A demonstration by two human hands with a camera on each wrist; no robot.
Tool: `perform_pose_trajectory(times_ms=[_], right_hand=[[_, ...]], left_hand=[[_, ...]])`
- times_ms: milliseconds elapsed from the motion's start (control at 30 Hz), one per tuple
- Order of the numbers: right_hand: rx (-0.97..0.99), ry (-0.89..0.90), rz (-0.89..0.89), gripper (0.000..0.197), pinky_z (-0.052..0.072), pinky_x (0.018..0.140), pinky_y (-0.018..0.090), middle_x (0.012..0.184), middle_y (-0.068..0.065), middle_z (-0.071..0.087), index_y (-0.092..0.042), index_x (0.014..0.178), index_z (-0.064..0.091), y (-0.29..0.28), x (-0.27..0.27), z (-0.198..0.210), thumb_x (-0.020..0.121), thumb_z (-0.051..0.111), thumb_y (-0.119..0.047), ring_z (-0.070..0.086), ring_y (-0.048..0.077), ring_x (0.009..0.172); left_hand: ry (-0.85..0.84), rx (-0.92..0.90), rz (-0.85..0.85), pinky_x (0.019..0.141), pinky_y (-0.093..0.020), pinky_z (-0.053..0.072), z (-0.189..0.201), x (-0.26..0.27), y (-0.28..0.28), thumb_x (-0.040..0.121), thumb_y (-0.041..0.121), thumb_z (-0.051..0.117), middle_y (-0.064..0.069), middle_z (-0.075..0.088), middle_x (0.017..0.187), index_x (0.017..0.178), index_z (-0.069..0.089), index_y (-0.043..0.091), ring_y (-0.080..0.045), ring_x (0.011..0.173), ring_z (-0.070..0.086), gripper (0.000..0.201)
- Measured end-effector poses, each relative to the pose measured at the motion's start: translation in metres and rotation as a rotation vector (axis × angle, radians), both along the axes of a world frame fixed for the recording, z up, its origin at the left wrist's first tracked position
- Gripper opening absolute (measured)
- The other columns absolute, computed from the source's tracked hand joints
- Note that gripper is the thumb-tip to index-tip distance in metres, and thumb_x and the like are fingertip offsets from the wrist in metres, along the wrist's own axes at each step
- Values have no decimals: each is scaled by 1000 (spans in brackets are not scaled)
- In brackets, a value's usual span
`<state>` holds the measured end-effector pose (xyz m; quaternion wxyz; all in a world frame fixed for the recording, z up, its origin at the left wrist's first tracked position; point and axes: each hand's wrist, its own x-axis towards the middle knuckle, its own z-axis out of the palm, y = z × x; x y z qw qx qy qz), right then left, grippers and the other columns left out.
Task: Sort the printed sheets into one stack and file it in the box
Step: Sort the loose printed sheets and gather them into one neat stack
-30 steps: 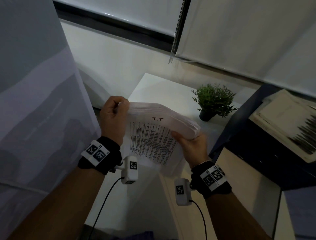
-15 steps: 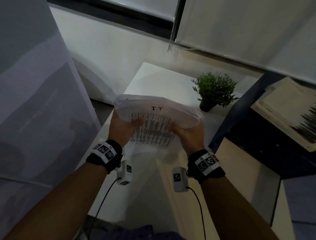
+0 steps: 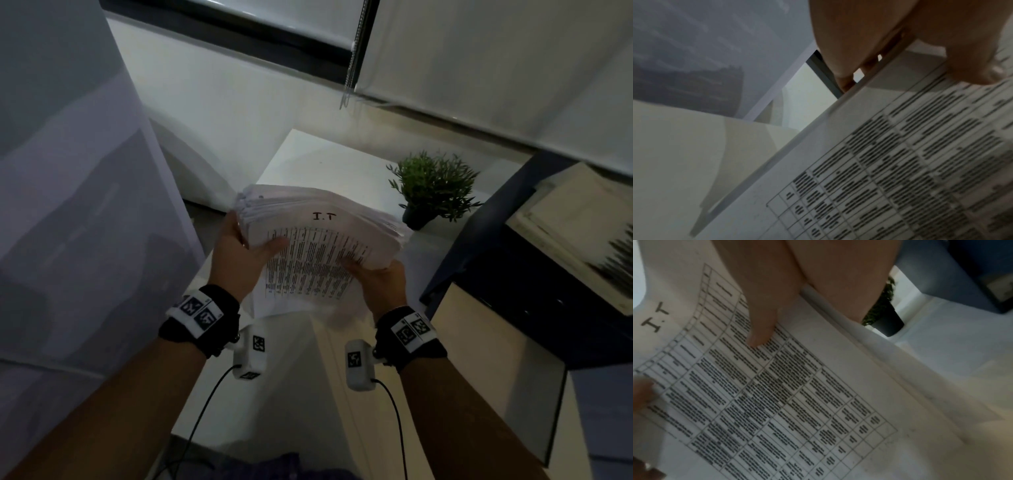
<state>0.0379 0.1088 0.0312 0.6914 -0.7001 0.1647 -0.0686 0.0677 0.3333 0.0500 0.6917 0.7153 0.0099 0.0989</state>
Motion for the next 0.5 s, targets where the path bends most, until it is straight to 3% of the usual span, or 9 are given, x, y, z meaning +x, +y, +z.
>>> perform_pose_trajectory(times_ms=[67, 133, 200, 233, 300, 367, 433, 500], right_hand=[[-20, 10, 14, 26, 57, 68, 15, 91, -8, 74, -23, 92, 73, 1, 1, 1, 75, 83, -5, 72, -1, 77], [-45, 24, 22, 26, 57, 69, 16, 93, -5, 75, -18, 98, 74, 0, 1, 1, 75, 84, -10, 73, 2, 80], [-85, 35, 32, 26, 58, 68, 18, 93, -4, 75, -15, 101, 74, -3, 1, 3, 77, 83, -14, 73, 7, 82], [-103, 45, 38, 23, 59, 69, 20, 92, -4, 75, -16, 99, 73, -5, 2, 4, 78, 82, -15, 73, 7, 82], [-111, 41, 57, 20, 58, 66, 18, 88, -5, 74, -14, 98, 73, -7, 0, 8, 80, 81, -14, 72, 1, 75], [-147, 14, 66, 22, 54, 60, 12, 85, -6, 73, -9, 100, 73, -10, -1, 12, 80, 80, -13, 69, -7, 68], [-224, -25, 64, 22, 57, 61, 20, 86, 2, 75, -6, 97, 74, -12, 1, 19, 79, 81, -17, 71, 1, 71], [-340, -112, 109, 25, 61, 67, 38, 87, 11, 76, -4, 93, 75, -11, 4, 31, 79, 81, -24, 73, 17, 78]], left_hand=[[-10, -4, -16, 76, -18, 57, 6, 2, -4, 71, 8, 84, 14, 70, 99, 112, 60, 14, 9, 90, 66, 48], [56, -2, -23, 79, -30, 59, 6, 0, -7, 74, 8, 81, 19, 72, 86, 99, 64, 25, 9, 82, 66, 35], [102, 33, -15, 84, -42, 59, 3, 1, -4, 73, 13, 83, 15, 71, 86, 93, 62, 30, 9, 79, 66, 33], [110, 40, -20, 86, -42, 59, 4, 1, -2, 69, 22, 85, 12, 70, 94, 100, 61, 29, 8, 83, 66, 40], [45, 81, 17, 90, -34, 57, 8, -1, 2, 57, 39, 88, 2, 61, 117, 123, 48, 21, 5, 100, 62, 79], [-146, 182, 150, 102, -35, 49, 24, -5, 2, 56, 44, 89, 2, 39, 138, 140, 30, 18, -9, 125, 48, 106], [-368, 514, 220, 114, -44, 32, 58, -13, -3, 60, 53, 85, 8, 24, 150, 149, 22, 22, -21, 143, 28, 114], [-518, 1034, 88, 115, -54, 23, 94, -11, -10, 65, 62, 75, 5, 27, 157, 149, 25, 28, -26, 146, 23, 104]])
